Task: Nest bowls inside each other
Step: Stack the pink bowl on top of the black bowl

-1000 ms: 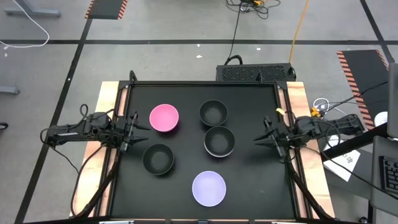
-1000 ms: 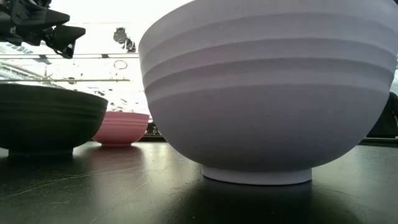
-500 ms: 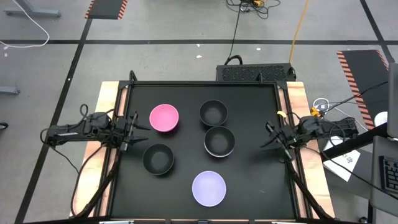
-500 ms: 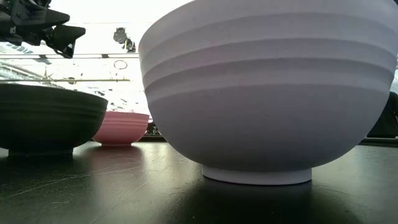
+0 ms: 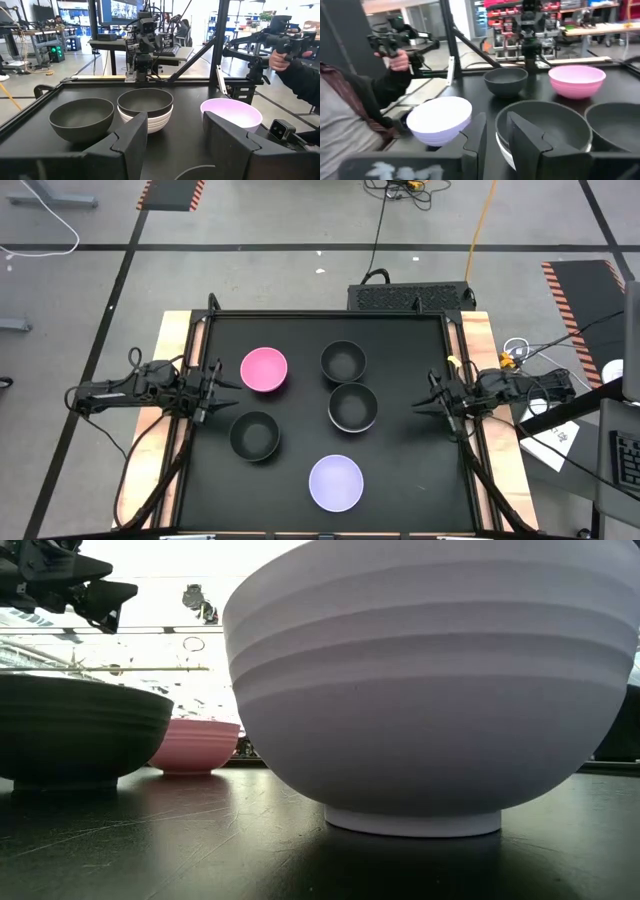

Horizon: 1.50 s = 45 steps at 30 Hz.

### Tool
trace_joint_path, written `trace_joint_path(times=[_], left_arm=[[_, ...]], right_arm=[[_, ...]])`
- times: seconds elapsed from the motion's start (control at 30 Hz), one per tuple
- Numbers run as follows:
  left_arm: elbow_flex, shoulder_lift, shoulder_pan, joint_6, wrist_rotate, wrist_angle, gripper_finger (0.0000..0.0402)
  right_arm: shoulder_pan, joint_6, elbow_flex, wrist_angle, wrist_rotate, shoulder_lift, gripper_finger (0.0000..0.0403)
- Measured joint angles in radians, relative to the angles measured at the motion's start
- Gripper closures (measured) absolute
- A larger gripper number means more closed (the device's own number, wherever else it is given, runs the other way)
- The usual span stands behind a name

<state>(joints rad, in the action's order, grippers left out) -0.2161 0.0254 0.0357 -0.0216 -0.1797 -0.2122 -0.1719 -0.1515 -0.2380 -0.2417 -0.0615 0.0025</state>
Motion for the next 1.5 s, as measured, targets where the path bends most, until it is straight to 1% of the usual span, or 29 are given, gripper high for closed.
trace_joint_path(times=[0.13,0.37,0.7,0.97,1.07,1.23,1.37,1.5], left_arm=[[0.0,0.0,0.0,0.013,0.015,0.0,0.0206],[0.0,0.0,0.0,0.028,0.027,0.011,0.0206],[0.0,0.0,0.0,0.065,0.031,0.023,0.0206],[0.0,0.021,0.0,0.038,0.125,0.036,0.0206],[0.0,0.057,0.0,0.047,0.128,0.08,0.0206],[0.0,0.127,0.0,0.109,0.117,0.221,0.0206],[-0.001,0.167,0.004,0.139,0.111,0.287,0.0206],[-0.012,0.199,0.033,0.134,0.163,0.293,0.0206]], right_arm=[[0.0,-0.016,0.033,-0.007,0.064,0.0,0.0335],[0.0,-0.016,0.065,0.01,0.07,0.0,0.0335],[0.0,0.014,0.12,0.087,0.085,0.0,0.0335],[0.0,0.044,0.124,0.101,0.082,0.0,0.0335],[0.0,0.044,0.125,0.101,0.082,0.0,0.0335],[0.0,0.059,0.126,0.103,0.076,0.0,0.0335],[0.0,0.059,0.127,0.11,0.073,0.0,0.0335],[0.0,0.055,0.127,0.11,0.061,0.0,0.0335]])
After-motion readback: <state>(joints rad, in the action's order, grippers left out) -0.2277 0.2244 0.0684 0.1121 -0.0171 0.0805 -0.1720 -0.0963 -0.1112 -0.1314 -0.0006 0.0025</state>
